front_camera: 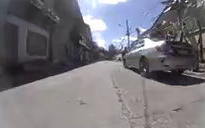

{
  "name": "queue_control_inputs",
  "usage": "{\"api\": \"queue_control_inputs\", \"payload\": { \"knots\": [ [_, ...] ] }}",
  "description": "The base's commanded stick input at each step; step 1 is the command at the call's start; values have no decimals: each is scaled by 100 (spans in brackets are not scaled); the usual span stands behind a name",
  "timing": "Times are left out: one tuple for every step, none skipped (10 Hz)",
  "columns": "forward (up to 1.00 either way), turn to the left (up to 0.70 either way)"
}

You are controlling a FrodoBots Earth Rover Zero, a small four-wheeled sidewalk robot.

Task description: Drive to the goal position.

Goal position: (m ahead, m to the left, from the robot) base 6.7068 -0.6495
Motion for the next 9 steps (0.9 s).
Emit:
{"api": "queue_control_inputs", "payload": {
  "knots": [
    [100, 12],
    [100, 0],
    [100, 7],
    [100, 1],
    [100, 6],
    [100, 2],
    [100, 0],
    [100, 0],
    [100, 0]
  ]
}}
